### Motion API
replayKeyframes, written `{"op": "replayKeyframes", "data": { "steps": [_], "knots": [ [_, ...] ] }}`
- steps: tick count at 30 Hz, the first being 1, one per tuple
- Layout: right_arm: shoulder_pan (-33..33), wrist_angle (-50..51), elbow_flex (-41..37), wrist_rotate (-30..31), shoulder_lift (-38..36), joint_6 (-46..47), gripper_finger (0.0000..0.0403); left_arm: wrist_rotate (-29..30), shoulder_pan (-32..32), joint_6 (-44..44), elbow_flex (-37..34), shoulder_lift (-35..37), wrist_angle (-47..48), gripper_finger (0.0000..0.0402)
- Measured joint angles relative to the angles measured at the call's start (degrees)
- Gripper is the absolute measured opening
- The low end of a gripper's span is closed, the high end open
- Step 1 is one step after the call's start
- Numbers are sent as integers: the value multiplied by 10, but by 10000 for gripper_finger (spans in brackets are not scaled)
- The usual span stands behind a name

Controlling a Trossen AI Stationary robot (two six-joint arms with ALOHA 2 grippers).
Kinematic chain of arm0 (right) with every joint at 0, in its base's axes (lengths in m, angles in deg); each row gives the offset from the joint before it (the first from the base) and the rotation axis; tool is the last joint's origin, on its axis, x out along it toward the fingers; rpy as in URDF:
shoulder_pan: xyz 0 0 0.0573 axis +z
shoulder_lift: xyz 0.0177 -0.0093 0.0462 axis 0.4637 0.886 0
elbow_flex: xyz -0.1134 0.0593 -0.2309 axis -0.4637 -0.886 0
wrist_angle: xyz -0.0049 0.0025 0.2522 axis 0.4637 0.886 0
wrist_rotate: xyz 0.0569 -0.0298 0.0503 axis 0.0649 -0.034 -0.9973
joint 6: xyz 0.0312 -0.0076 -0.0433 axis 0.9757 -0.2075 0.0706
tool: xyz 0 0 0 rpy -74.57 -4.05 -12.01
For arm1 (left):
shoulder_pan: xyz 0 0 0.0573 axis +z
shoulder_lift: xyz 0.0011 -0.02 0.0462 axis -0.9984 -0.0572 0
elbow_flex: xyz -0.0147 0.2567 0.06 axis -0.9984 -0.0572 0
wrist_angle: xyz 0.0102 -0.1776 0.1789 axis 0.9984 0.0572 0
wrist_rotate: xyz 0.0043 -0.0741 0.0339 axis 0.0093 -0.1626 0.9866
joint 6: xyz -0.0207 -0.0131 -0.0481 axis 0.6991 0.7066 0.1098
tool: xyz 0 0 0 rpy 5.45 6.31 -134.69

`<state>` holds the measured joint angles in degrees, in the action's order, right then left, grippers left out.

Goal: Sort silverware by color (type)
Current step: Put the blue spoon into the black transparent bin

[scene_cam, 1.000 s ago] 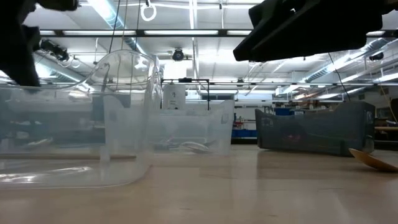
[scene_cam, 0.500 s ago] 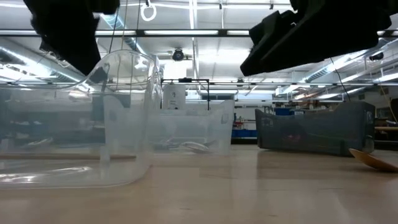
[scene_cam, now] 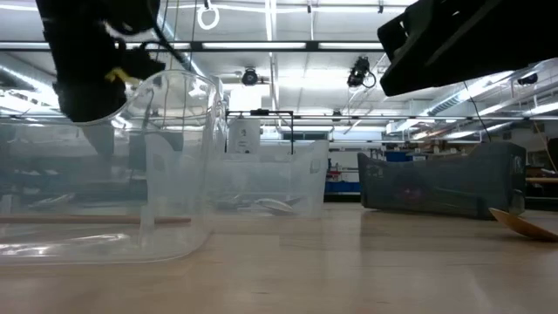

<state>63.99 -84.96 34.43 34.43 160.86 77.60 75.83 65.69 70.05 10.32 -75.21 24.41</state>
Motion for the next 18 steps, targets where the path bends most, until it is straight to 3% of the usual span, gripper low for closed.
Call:
{"op": "replayKeyframes", "data": {
  "steps": [18],
  "knots": [
    [11, 11, 0, 11, 0, 24, 155, -7, 182, -182, -142, 92, -181, 116]
  ]
}}
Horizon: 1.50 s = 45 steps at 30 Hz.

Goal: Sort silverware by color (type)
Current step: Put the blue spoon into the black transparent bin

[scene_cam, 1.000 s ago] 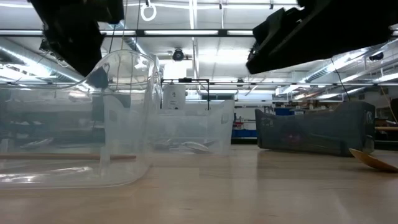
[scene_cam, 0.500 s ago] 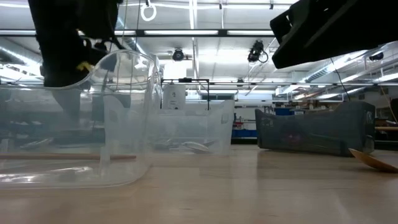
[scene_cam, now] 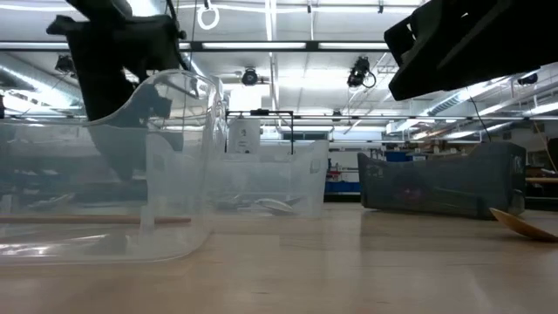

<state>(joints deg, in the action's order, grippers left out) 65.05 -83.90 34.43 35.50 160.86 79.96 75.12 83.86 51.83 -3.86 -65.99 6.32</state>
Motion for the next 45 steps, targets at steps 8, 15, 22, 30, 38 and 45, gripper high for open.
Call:
{"op": "replayKeyframes", "data": {
  "steps": [8, 15, 22, 30, 38, 45],
  "knots": [
    [0, 7, 0, 0, 0, 11, 155, -29, 108, -89, -32, 1, -78, 116],
    [5, 19, 0, 0, 0, 28, 155, -52, 194, -164, -37, 1, -122, 116],
    [19, 23, 0, 21, 0, 28, 155, -69, 261, -206, -37, 1, -157, 116],
    [26, 25, 0, 30, 0, 43, 155, -112, 347, -222, -37, 1, -166, 116],
    [31, 26, 0, 31, 0, 56, 155, -165, 385, -222, -39, -8, -182, 116],
    [31, 26, 0, 32, 0, 55, 155, -169, 387, -206, -93, -6, -228, 116]
  ]
}}
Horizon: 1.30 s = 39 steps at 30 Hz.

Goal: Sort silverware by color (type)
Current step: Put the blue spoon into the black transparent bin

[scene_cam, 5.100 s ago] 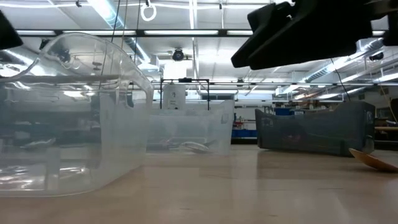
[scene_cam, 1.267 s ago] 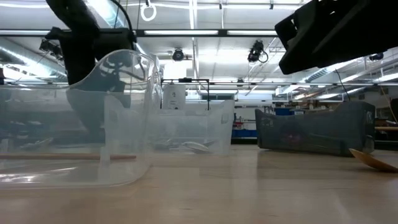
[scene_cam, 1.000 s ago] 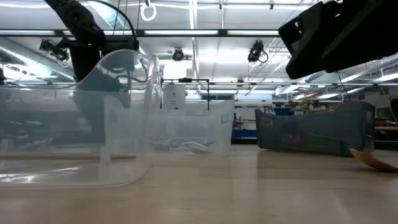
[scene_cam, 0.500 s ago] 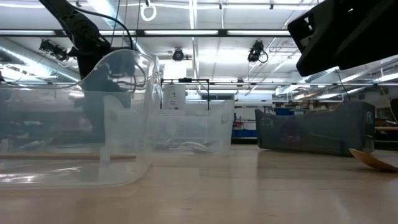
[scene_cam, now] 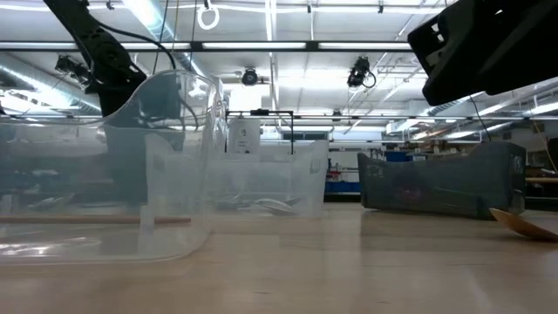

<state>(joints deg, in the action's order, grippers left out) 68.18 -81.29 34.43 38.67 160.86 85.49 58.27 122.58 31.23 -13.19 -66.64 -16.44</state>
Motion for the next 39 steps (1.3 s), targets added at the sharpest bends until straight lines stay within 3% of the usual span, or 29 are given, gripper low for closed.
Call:
{"op": "replayKeyframes", "data": {
  "steps": [4, 11, 20, 25, 33, 39],
  "knots": [
    [0, 0, 0, 12, 0, -3, 155, 3, -15, 4, -23, 2, -12, 98],
    [-6, -7, 0, 14, 0, -35, 155, 10, -40, -12, -33, 2, -23, 18],
    [-23, -9, 0, 14, 0, -65, 155, 42, -84, 22, -24, 6, -33, 18],
    [-32, -9, 0, 15, 0, -82, 155, 6, -108, 28, -11, 26, -45, 17],
    [-45, -8, 0, 15, 0, -93, 155, 16, -144, 31, -10, 42, -48, 17],
    [-47, -2, 0, 15, 0, -92, 155, 64, -185, 32, -9, 104, -69, 17]
  ]
}}
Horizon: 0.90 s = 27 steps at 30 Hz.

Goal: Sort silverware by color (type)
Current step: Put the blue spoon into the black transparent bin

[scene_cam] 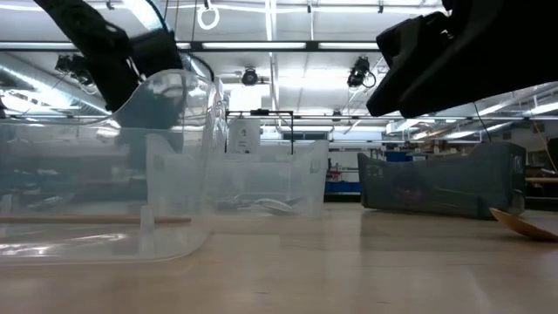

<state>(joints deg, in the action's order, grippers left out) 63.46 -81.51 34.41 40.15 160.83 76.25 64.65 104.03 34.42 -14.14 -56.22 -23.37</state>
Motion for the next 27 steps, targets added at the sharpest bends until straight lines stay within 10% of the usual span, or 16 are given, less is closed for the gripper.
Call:
{"op": "replayKeyframes", "data": {
  "steps": [14, 27],
  "knots": [
    [-13, 48, 0, 74, -76, 19, 155, 147, -207, -87, 1, 29, -302, 17],
    [-142, -113, 0, 57, -101, -12, 156, 127, -285, -216, 1, -45, -576, 17]
  ]
}}
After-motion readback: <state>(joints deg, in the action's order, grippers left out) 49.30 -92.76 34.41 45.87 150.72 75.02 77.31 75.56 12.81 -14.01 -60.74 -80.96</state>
